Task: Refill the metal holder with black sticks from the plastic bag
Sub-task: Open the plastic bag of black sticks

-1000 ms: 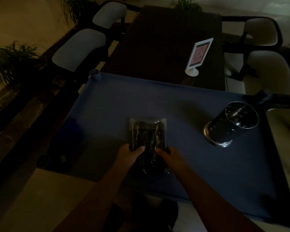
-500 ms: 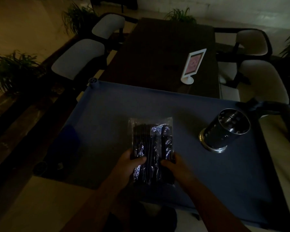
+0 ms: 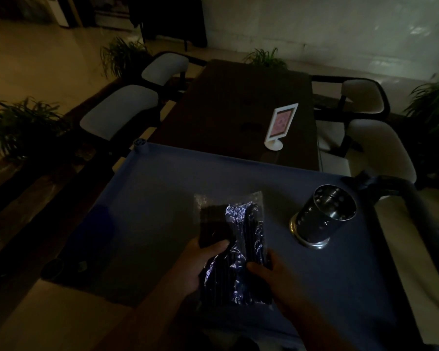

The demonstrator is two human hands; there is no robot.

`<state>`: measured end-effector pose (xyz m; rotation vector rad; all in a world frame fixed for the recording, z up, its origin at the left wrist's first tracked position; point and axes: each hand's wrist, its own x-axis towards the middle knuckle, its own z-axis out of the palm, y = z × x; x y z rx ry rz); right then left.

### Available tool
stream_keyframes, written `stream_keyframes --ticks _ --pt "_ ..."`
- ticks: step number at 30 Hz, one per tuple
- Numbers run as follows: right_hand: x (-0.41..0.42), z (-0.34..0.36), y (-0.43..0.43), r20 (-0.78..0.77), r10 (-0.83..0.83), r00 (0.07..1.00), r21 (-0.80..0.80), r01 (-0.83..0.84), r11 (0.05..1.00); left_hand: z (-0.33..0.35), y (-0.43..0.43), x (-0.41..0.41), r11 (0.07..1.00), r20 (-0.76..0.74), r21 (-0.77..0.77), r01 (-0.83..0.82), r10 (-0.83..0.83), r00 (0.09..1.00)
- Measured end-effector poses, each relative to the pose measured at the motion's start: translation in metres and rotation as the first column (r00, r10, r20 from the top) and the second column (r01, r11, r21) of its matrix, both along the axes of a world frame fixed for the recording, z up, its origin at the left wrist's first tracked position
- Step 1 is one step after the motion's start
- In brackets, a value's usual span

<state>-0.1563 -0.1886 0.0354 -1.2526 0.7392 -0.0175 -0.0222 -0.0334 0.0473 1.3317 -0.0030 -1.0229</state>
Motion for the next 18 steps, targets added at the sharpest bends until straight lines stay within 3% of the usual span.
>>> stream_keyframes --ticks 7,12,14,16,18 --pt "-0.006 -0.002 -0.006 -0.046 0.035 0.998 -0.033 -0.037 0.999 -0.004 -0.003 -0.006 1.000 -0.009 0.022 0.019 -0.018 1.000" --pt "-0.002 -0.009 -0.015 -0.130 -0.058 0.990 -0.306 0.016 0.952 -0.019 -0.005 -0.014 0.997 -0.068 0.075 -0.005 0.011 0.998" --pt "0.001 -0.002 -0.018 -0.175 -0.039 0.984 -0.547 -0.064 0.835 -0.020 -0.006 -0.017 0.996 -0.080 0.094 0.004 0.003 0.997" --pt "0.005 0.009 -0.018 -0.149 -0.026 0.989 -0.775 -0.100 0.624 -0.020 -0.008 -0.020 0.994 -0.087 0.113 0.012 -0.002 0.996" --pt "0.013 0.026 -0.013 -0.061 0.037 0.997 -0.894 -0.071 0.443 -0.018 -0.010 -0.023 0.993 -0.099 0.118 0.015 -0.003 0.995"
